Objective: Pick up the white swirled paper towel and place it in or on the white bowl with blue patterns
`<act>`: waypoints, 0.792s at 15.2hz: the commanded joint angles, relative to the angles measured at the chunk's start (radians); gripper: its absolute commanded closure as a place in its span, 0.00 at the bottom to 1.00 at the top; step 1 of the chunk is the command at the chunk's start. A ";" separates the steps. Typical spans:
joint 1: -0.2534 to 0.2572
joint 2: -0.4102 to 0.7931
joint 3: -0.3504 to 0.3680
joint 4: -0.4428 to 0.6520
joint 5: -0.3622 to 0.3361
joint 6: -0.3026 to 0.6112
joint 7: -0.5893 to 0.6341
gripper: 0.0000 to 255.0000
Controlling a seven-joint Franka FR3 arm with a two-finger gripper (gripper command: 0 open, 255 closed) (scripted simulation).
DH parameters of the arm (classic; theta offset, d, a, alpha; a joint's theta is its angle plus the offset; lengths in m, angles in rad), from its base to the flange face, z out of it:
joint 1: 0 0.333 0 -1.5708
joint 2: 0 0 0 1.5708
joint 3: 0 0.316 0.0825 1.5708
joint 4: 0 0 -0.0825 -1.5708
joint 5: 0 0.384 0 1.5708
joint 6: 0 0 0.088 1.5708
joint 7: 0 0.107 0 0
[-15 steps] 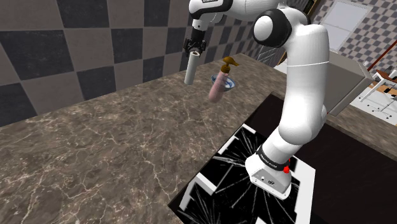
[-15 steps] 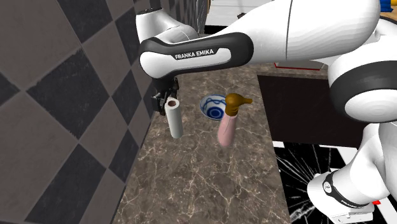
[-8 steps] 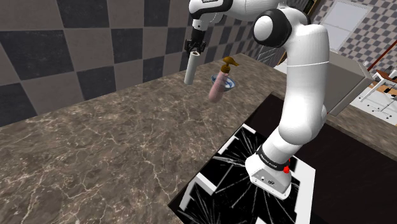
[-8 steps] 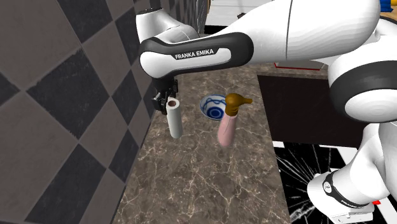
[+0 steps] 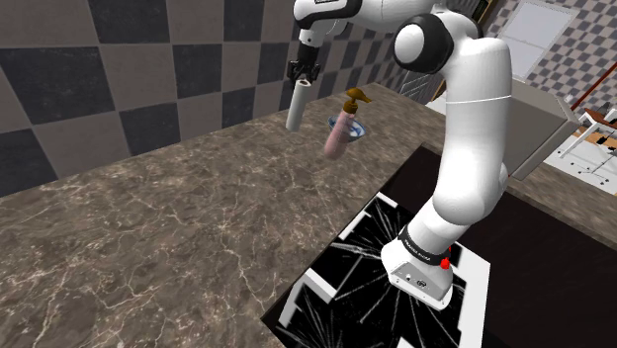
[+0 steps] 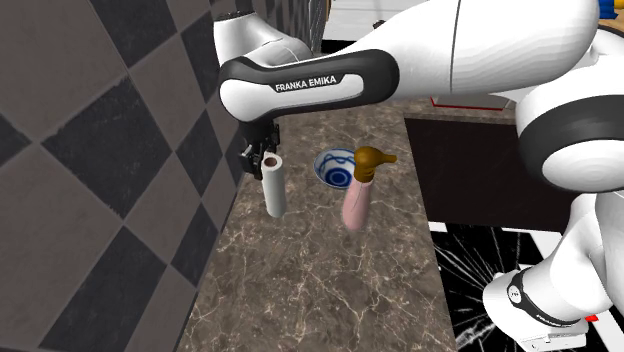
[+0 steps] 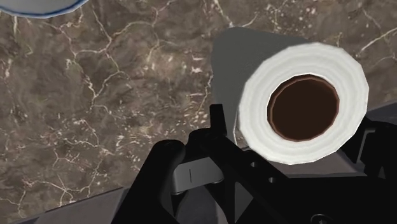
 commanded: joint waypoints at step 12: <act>-0.009 -0.008 -0.003 0.156 -0.005 -0.163 0.014 1.00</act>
